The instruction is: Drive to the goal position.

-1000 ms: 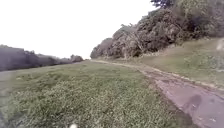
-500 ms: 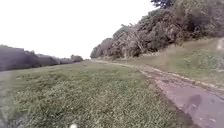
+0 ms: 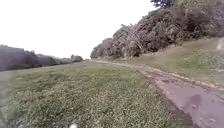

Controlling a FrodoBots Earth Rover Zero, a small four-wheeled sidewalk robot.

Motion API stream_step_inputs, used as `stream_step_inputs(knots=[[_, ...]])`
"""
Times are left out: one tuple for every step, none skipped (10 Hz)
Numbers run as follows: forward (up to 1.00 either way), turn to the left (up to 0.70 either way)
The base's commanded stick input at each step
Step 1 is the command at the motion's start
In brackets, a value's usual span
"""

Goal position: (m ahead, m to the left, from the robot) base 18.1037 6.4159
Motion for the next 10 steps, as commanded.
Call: stream_step_inputs(knots=[[0.05, 0.0], [0.04, 0.0], [0.04, 0.0], [0.04, 0.0], [0.04, 0.0], [0.04, 0.0], [0.05, 0.0], [0.04, 0.0], [0.04, 0.0], [0.05, 0.0]])
